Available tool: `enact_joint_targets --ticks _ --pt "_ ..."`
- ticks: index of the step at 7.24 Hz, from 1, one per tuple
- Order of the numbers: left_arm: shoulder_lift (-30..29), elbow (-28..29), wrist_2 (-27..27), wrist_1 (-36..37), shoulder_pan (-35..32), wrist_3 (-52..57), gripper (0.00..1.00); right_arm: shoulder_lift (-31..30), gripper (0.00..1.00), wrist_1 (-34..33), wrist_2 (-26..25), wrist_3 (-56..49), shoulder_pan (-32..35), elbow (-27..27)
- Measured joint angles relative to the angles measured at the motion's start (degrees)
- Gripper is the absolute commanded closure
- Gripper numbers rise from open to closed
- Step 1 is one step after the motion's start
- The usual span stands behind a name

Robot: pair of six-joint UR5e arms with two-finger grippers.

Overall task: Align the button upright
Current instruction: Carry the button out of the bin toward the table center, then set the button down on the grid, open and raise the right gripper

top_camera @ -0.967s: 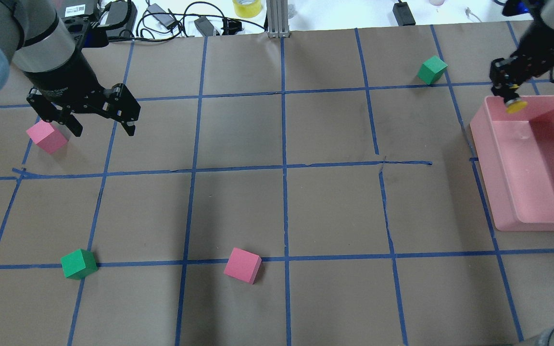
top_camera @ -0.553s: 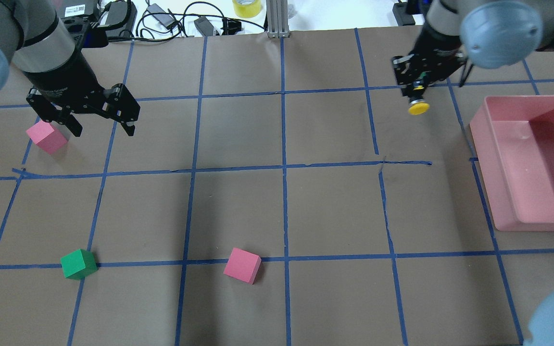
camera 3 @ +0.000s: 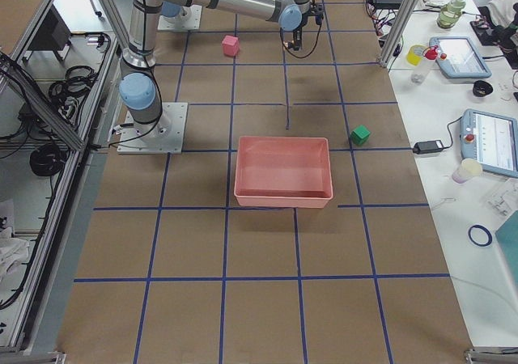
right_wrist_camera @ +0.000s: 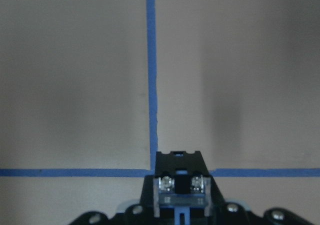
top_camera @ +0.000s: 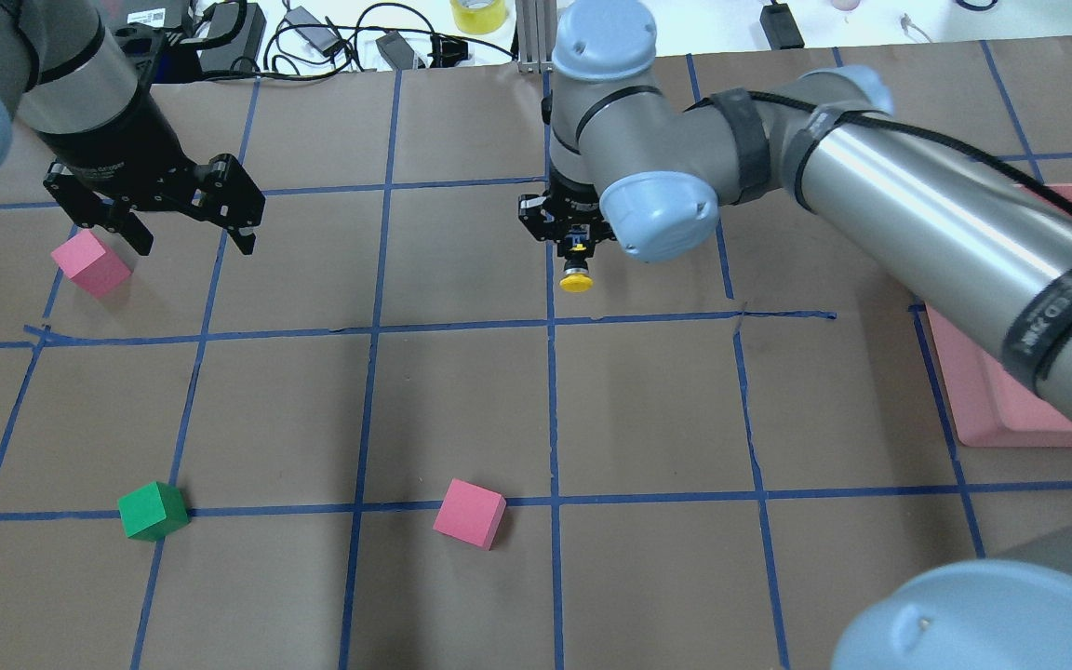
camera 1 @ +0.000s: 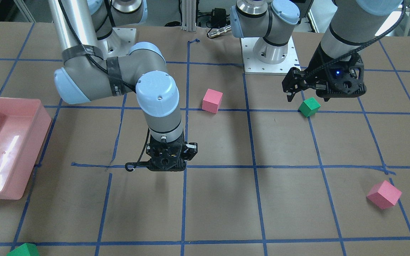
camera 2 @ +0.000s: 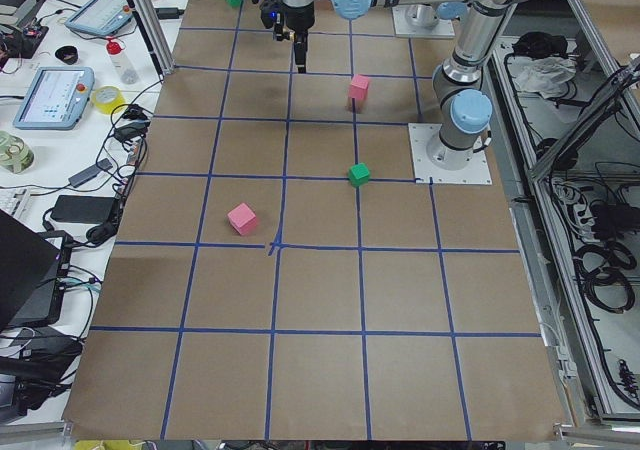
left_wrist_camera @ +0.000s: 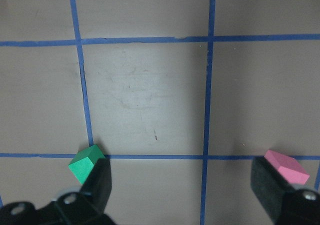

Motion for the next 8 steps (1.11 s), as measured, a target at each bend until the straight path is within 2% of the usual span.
enact_joint_targets --ticks 4,7,8 --pt "-0.1 -0.1 0.0 0.2 0.0 0.0 0.00 2.8 1.00 -10.1 0.2 0.8 1.9 6.7" --pt "-0.1 -0.2 0.0 0.2 0.0 0.0 0.00 3.7 0.98 -11.3 0.8 0.9 2.0 7.5" --pt "-0.1 -0.2 0.0 0.2 0.0 0.1 0.00 4.1 0.84 -11.3 1.6 0.9 2.0 7.6"
